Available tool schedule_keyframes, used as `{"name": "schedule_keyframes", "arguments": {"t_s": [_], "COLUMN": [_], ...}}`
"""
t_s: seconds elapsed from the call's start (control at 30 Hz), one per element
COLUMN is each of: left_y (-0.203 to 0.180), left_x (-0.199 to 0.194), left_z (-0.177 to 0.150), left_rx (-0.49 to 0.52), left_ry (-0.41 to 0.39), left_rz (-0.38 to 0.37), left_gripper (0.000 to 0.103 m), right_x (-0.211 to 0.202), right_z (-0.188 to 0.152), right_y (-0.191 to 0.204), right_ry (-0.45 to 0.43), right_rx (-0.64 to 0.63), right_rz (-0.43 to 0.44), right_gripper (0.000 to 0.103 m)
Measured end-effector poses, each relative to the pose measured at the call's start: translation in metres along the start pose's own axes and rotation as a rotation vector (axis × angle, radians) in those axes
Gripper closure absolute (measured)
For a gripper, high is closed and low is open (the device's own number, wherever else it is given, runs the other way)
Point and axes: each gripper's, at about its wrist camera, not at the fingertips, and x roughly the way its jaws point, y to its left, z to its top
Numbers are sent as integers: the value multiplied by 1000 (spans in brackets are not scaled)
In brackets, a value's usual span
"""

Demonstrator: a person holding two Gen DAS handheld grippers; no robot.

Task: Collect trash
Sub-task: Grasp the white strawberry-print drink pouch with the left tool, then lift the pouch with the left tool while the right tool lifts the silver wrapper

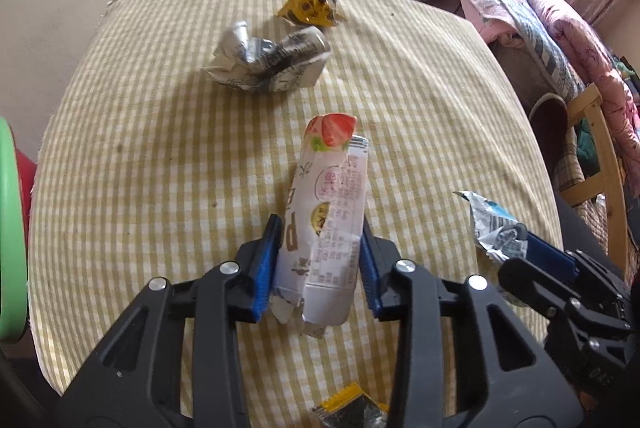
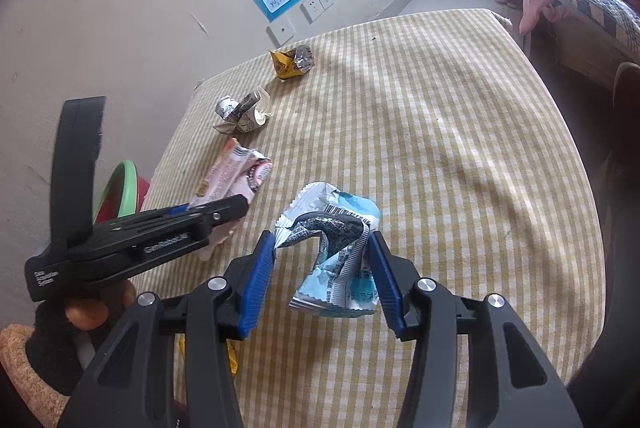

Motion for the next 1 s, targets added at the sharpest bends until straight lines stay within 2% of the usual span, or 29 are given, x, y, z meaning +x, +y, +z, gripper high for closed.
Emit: {"name": "schedule_keyframes", "arguments": {"t_s": [0.17,0.3,0.5,1.0], "left_y": [9,16,29,48], "left_x": [-39,-84,-117,-140], "left_z": [-12,-22,-26,-33], "left_rx": [-12,-12,-37,-60], "left_ry": [-74,-185,-272,-340], "left_rz": [21,62,96,142], "left_gripper": [68,68,67,67], "right_x": [2,7,5,-18], "right_z": [-2,-4,-7,-3], "right_y": [6,15,29,62], "right_ry": [8,28,13,-51], "right_rx": [-23,-58,-116,-182], "right_rz": [-5,-13,-37,-44], "right_gripper": [56,56,56,56]}}
